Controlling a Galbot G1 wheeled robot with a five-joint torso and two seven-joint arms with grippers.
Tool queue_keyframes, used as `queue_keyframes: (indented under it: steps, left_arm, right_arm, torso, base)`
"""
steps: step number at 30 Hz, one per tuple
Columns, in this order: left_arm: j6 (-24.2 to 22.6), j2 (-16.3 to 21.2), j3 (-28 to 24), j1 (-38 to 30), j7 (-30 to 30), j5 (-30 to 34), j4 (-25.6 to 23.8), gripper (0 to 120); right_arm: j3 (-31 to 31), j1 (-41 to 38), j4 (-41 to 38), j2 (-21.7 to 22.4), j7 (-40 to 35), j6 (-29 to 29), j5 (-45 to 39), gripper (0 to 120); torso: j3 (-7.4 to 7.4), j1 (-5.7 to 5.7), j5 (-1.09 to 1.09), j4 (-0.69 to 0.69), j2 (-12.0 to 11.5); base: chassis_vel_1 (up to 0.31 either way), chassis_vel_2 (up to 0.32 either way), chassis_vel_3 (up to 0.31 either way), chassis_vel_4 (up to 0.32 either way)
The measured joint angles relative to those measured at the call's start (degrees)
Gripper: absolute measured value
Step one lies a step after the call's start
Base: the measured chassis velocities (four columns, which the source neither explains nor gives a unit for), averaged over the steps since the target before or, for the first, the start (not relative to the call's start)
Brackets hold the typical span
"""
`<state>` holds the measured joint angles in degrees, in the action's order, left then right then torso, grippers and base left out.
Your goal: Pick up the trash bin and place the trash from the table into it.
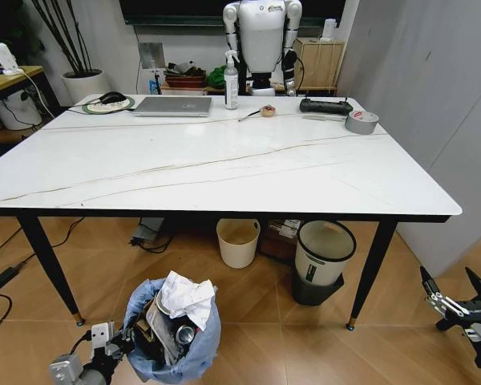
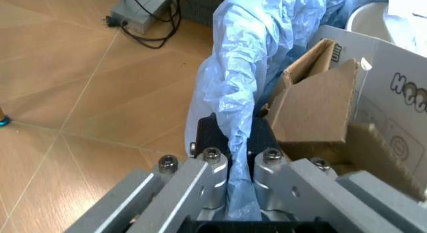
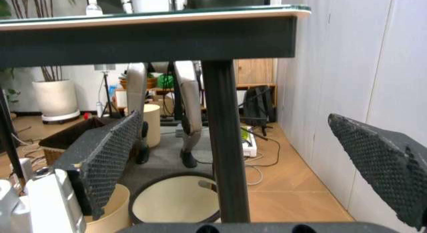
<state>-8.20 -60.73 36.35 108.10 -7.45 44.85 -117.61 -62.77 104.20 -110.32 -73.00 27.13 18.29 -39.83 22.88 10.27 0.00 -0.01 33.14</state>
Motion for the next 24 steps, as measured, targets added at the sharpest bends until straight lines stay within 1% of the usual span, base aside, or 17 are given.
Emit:
queue_keyframes:
  steps: [8, 10, 12, 14, 20, 22, 24]
  left_arm:
    - [0.03, -0.16, -0.67, -1.3, 0.0, -0.02, 1.24, 0]
    - [0.04, -0.16, -0.69, -1.32, 0.0, -0.02, 1.27, 0]
    - [0.04, 0.02, -0.93, -2.21, 0.01, 0.11, 2.37, 0]
    - [0.04, 0.05, -1.04, -2.54, 0.02, 0.17, 2.88, 0]
    - [0.16, -0.16, -1.42, -3.24, 0.24, 0.16, 3.98, 0]
    - [0.17, -0.17, -1.44, -3.27, 0.24, 0.16, 4.0, 0]
    - [0.19, -0.21, -1.6, -3.48, 0.27, 0.12, 4.13, 0]
  right_arm:
    - [0.0, 0.0, 0.0, 0.0, 0.0, 0.0, 0.0, 100]
    - [0.0, 0.0, 0.0, 0.0, 0.0, 0.0, 0.0, 100]
    - [0.0, 0.0, 0.0, 0.0, 0.0, 0.0, 0.0, 100]
    - [0.0, 0.0, 0.0, 0.0, 0.0, 0.0, 0.0, 100]
    - [0.0, 0.0, 0.0, 0.0, 0.0, 0.0, 0.0, 100]
    - [0.0, 0.0, 0.0, 0.0, 0.0, 0.0, 0.0, 100]
    - [0.0, 0.0, 0.0, 0.0, 0.0, 0.0, 0.0, 100]
  torso:
    - [-0.99, -0.71, 0.0, 0.0, -1.7]
    - [-1.01, -0.72, 0.0, 0.0, -1.73]
    - [-1.66, -1.19, 0.0, 0.0, -2.86]
    - [-2.02, -1.39, 0.0, 0.0, -3.42]
    - [-2.87, -1.93, -0.01, 0.0, -4.81]
    - [-2.9, -1.95, -0.01, 0.0, -4.87]
    - [-3.39, -2.22, 0.0, 0.0, -5.62]
  base:
    - [0.0, 0.0, 0.0, 0.0]
    - [0.0, 0.0, 0.0, 0.0]
    - [0.0, 0.0, 0.0, 0.0]
    - [0.0, 0.0, 0.0, 0.0]
    - [0.0, 0.0, 0.0, 0.0]
    - [0.0, 0.0, 0.0, 0.0]
    - [0.0, 0.0, 0.0, 0.0]
